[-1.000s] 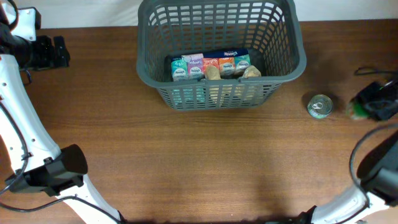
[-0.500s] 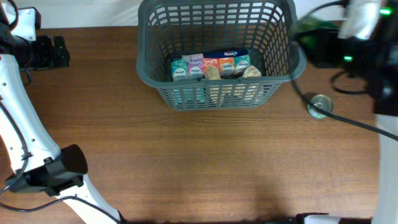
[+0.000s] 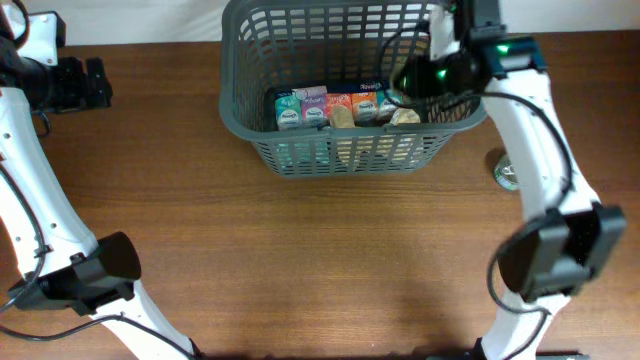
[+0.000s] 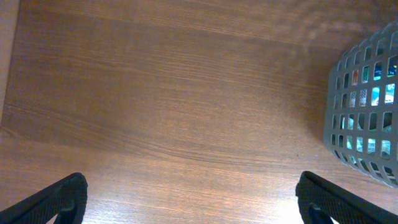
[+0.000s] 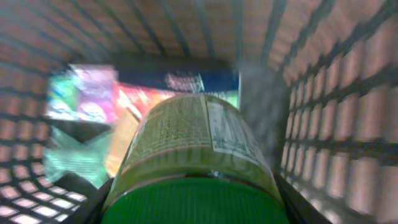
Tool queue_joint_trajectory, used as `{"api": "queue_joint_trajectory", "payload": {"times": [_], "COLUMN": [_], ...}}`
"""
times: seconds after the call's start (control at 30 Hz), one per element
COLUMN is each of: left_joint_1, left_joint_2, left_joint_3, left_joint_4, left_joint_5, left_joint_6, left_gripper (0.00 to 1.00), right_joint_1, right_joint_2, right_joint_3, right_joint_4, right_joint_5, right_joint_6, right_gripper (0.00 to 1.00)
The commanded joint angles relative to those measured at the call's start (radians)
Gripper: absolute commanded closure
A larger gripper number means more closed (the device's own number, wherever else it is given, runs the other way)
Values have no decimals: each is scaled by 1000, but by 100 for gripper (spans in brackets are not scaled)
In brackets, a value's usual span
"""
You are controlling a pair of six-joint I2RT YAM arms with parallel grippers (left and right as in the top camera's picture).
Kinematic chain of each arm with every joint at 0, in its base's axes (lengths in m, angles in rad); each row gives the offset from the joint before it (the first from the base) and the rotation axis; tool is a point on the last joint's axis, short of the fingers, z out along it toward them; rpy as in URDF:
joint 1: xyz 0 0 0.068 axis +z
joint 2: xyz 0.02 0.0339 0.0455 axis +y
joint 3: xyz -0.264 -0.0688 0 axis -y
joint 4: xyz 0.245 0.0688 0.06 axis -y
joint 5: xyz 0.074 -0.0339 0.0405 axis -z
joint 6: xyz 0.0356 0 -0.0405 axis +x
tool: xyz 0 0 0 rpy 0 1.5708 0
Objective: Pack container
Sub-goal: 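Lift the jar and lower it into the basket with right gripper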
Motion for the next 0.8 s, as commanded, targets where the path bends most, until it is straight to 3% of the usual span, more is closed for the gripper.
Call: {"api": "queue_joint_trajectory", "payload": {"times": [0.0,0.13,0.17,0.2,0.4,0.57,0.67,0.77], "left_joint_1": [4,4,4,4,4,4,4,4], "left_joint_2": [9,9,9,9,9,9,9,9], "left_joint_3": [-5,-5,-5,-5,-5,-5,-5,-5], "left_joint_4": [0,0,0,0,0,0,0,0], "left_joint_5": [14,14,14,14,14,14,14,14], "left_joint_6": [-10,-10,-10,-9,-9,-10,-10,-10], "left_gripper": [1,1,1,1,1,1,1,1], "right_joint_1": [19,31,31,31,17,16,15,-31], "right_joint_2": [89,137,138,137,79,5,-40,-75], "right_joint_3": [7,7,7,8,134,435,631,682], "right_joint_4": [-60,-92,-92,-89,-124,-255,-351,-367], "right_joint_5": [8,13,22,30,34,62,275,437], "right_joint_6": [19,19,19,19,26,18,19,26], "right_gripper": [96,92,43,30,21,19,16,11]}}
